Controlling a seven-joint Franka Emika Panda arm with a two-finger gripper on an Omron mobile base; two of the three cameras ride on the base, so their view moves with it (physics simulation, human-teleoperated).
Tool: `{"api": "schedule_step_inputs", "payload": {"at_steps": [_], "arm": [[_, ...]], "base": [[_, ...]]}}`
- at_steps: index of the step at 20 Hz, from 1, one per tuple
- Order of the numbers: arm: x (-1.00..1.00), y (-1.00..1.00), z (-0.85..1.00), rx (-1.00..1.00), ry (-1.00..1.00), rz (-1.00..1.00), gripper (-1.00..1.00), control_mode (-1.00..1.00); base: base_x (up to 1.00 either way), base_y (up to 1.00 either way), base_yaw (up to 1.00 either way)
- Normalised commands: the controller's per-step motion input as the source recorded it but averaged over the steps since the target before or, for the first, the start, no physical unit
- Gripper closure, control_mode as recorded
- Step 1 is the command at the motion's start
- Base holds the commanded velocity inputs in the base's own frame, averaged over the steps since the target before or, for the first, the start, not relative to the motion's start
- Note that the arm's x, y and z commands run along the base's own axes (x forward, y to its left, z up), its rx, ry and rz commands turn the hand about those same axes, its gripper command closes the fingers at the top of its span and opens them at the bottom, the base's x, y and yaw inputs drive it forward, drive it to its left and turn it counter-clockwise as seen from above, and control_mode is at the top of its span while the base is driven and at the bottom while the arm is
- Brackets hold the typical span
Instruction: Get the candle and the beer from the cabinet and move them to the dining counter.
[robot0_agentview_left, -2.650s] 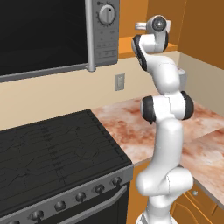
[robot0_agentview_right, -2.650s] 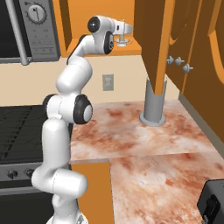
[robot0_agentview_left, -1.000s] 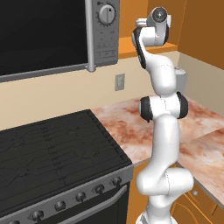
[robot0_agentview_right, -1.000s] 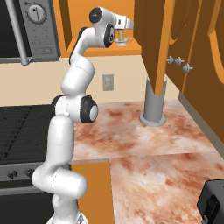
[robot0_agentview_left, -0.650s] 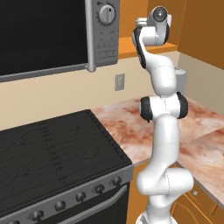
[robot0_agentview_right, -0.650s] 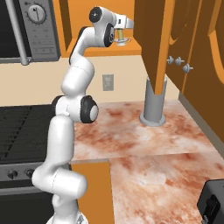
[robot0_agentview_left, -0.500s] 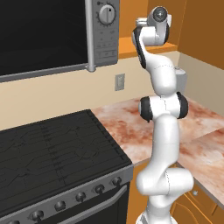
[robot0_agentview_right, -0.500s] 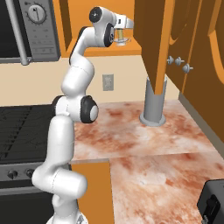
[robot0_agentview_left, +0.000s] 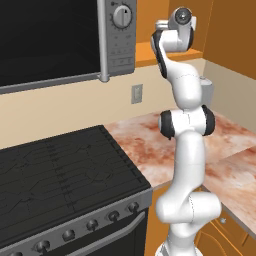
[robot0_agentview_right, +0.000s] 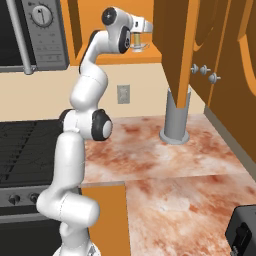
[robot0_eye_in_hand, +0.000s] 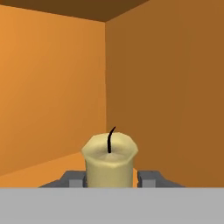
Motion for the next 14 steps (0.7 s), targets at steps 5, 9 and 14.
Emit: {"api": "schedule_step_inputs", "payload": {"at_steps": [5, 9, 14], "arm": [[-0.57, 0.00, -0.03, 0.00, 0.00, 0.00, 1.00, -1.00], [-0.78, 0.00, -0.14, 0.00, 0.00, 0.00, 1.00, -1.00], [-0.94, 0.00, -0.51, 0.00, 0.00, 0.00, 1.00, -1.00]], "base": [[0.00, 0.00, 0.00], [0.00, 0.00, 0.00], [0.00, 0.00, 0.00]]}}
